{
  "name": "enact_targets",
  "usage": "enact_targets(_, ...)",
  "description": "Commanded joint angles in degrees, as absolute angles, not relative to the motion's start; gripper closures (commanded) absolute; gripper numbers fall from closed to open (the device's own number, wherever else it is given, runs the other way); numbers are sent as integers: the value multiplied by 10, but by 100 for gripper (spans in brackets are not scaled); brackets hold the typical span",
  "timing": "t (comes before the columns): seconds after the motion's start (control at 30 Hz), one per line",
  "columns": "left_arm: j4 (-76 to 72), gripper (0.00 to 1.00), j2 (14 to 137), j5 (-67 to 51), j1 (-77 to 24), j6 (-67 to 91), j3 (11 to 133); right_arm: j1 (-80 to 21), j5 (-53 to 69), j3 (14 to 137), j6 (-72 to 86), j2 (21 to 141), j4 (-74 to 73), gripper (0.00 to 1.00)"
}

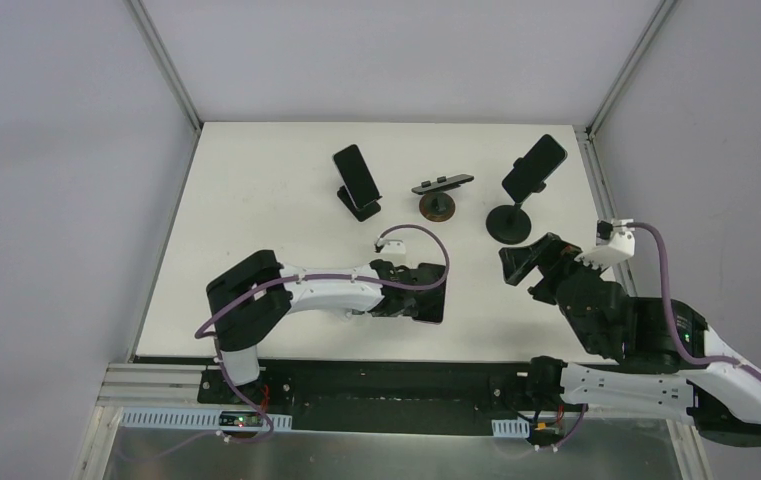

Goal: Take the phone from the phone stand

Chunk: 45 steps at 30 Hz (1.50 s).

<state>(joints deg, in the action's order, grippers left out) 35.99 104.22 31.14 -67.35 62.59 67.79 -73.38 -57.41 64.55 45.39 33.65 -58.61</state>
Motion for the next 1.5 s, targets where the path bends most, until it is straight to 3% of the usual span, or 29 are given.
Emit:
enact_targets(0.0, 384, 10, 998, 329, -655, 633, 639, -735, -573, 655, 447, 351, -582, 2)
enact_targets(0.53, 383, 8, 859, 350, -495, 560, 506, -735, -570, 641, 460, 357, -569, 2)
enact_targets(0.93, 377, 6, 817, 357, -357, 487, 470, -734, -568, 638, 446, 374, -571, 2)
enact_targets(1.47, 379, 6, 780, 268, -433, 401, 633, -606, -322, 738, 359, 583, -570, 2)
